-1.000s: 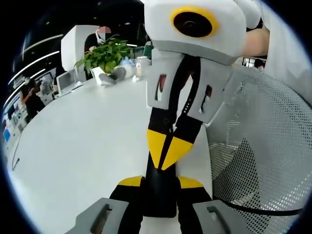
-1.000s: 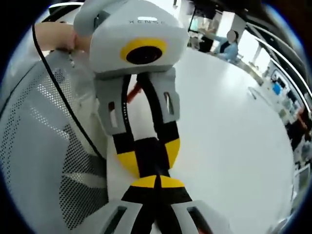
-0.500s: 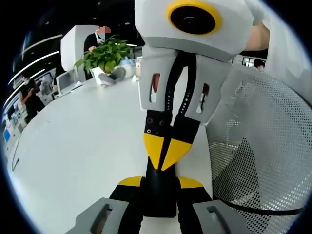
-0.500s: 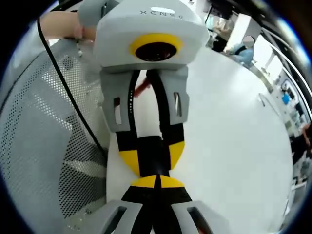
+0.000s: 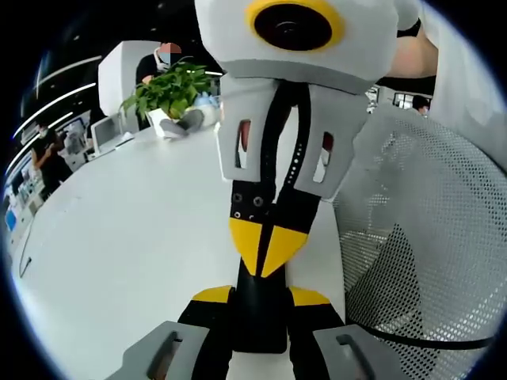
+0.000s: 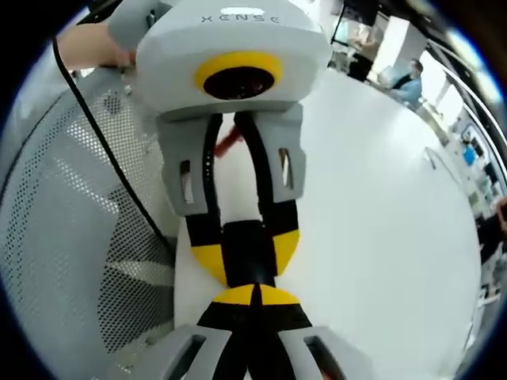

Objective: Press the specified remote control buttons in sequence, fully releasing each button before pressing the next.

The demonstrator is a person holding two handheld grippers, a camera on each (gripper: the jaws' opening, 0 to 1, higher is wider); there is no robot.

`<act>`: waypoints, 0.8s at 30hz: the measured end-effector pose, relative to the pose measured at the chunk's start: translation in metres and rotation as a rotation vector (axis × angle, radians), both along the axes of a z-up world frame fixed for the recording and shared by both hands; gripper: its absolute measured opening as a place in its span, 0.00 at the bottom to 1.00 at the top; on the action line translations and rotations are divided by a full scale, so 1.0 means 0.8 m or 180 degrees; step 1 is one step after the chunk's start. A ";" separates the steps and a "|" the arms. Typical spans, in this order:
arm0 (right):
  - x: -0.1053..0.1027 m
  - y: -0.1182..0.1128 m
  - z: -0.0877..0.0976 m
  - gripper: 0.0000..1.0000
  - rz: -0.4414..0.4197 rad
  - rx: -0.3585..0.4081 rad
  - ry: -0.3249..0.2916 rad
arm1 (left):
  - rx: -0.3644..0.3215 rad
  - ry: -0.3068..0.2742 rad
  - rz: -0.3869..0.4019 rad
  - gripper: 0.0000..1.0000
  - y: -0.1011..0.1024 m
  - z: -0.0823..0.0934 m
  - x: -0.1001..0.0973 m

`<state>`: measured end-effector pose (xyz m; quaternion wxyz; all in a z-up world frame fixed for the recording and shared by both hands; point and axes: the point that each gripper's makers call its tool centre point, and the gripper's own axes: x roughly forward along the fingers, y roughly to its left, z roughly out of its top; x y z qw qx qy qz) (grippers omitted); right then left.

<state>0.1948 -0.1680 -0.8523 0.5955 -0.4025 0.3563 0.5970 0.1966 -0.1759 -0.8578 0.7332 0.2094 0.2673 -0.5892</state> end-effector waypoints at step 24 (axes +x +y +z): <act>-0.001 0.000 -0.001 0.00 0.0185 -0.0091 -0.0132 | 0.0013 -0.0004 -0.0010 0.25 0.000 0.000 -0.001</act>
